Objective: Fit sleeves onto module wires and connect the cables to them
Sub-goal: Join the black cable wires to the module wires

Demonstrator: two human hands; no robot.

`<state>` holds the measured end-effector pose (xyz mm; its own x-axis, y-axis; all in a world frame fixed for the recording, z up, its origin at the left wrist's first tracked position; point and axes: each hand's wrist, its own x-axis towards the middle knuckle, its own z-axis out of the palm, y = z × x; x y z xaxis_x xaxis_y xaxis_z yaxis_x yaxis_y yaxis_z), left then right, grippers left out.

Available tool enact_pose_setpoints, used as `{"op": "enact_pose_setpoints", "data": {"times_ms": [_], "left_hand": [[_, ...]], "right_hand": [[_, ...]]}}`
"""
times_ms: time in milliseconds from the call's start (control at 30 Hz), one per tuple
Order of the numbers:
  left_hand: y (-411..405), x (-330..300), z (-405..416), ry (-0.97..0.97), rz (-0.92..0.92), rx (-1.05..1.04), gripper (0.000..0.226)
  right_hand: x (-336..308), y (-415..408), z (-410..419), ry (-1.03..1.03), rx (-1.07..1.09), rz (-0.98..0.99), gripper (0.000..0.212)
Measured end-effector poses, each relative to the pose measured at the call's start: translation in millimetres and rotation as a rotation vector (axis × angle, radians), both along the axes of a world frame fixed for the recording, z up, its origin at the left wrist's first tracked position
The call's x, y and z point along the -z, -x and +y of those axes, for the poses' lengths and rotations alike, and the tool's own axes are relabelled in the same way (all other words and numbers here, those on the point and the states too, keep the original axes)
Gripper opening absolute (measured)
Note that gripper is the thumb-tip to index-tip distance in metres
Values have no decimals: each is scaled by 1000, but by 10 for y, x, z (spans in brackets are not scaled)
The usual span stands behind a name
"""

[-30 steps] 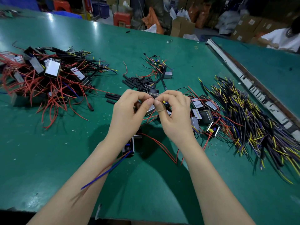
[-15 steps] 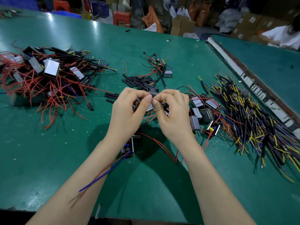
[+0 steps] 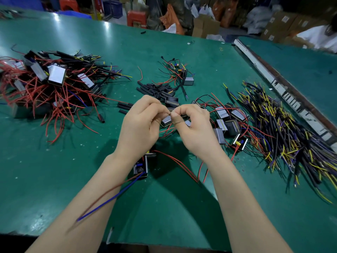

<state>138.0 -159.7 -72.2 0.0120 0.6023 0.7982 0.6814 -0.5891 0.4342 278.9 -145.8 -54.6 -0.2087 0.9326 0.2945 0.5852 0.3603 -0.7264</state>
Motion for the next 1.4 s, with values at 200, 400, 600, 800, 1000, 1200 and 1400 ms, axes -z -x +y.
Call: {"op": "enact_pose_setpoints", "data": {"times_ms": [200, 400, 600, 800, 1000, 1200, 1400], "left_hand": [[53, 6, 2, 34, 141, -46, 19], [-9, -5, -30, 100, 183, -108, 10], [-55, 10, -50, 206, 145, -117, 10], [-32, -13, -35, 236, 64, -97, 10], [-55, 8, -9, 279, -6, -89, 9], [-75, 22, -23, 286, 19, -141, 9], [-99, 43, -27, 282, -32, -192, 8]], "right_hand": [[17, -2, 12, 77, 4, -5, 9], [73, 38, 4, -8, 77, -125, 13], [120, 47, 14, -90, 190, -190, 21], [118, 30, 40, -90, 199, -129, 18], [103, 13, 41, -131, 170, -138, 19], [122, 8, 34, -233, 129, -143, 19], [141, 32, 8, -374, 120, -192, 20]]}}
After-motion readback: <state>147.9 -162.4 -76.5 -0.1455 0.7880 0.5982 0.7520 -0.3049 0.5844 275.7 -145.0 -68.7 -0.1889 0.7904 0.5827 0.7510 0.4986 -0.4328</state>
